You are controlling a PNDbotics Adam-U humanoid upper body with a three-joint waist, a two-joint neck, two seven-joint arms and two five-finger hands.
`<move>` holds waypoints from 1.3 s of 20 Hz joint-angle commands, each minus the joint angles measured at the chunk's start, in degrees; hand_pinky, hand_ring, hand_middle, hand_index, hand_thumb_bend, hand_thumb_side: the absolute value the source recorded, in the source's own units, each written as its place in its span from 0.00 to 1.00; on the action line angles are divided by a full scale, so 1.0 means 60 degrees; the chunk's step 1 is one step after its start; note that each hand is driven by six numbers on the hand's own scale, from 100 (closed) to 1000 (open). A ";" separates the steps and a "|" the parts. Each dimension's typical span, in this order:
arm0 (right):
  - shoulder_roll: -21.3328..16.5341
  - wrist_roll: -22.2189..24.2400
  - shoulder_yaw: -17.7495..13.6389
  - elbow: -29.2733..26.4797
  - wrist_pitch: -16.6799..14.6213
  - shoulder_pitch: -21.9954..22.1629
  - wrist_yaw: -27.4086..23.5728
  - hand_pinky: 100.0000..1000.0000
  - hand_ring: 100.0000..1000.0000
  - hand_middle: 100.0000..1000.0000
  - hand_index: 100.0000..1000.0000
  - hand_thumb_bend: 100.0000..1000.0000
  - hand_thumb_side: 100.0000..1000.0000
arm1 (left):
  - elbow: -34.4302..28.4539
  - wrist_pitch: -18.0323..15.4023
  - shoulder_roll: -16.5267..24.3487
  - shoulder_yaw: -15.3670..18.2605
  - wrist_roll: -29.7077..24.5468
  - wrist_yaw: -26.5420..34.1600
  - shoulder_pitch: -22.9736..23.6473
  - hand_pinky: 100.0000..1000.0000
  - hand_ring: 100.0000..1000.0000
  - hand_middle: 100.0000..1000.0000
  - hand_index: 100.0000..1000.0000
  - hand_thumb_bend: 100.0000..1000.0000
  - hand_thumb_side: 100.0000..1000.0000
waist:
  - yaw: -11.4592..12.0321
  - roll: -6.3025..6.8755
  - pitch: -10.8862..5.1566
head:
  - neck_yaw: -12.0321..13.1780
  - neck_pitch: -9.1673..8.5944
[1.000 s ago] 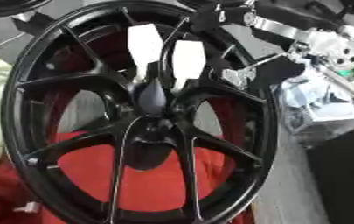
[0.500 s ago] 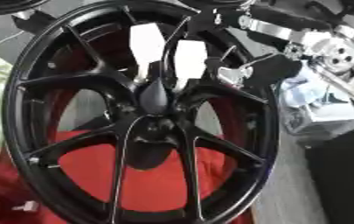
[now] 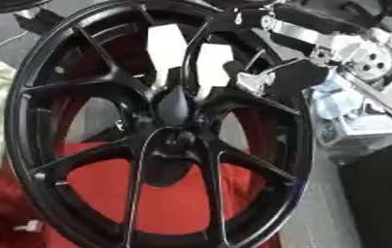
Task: Pull the pin out of the wheel hub.
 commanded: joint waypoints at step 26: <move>0.0312 -0.0693 -0.0011 -0.0064 0.0165 0.0472 0.0215 0.91 0.87 0.69 0.79 0.00 0.41 | -0.0161 0.0060 0.0107 0.0018 -0.0053 -0.0155 -0.0069 0.50 0.58 0.50 0.69 0.00 0.73 | 0.0042 -0.0064 0.0089 | 0.0038 -0.0150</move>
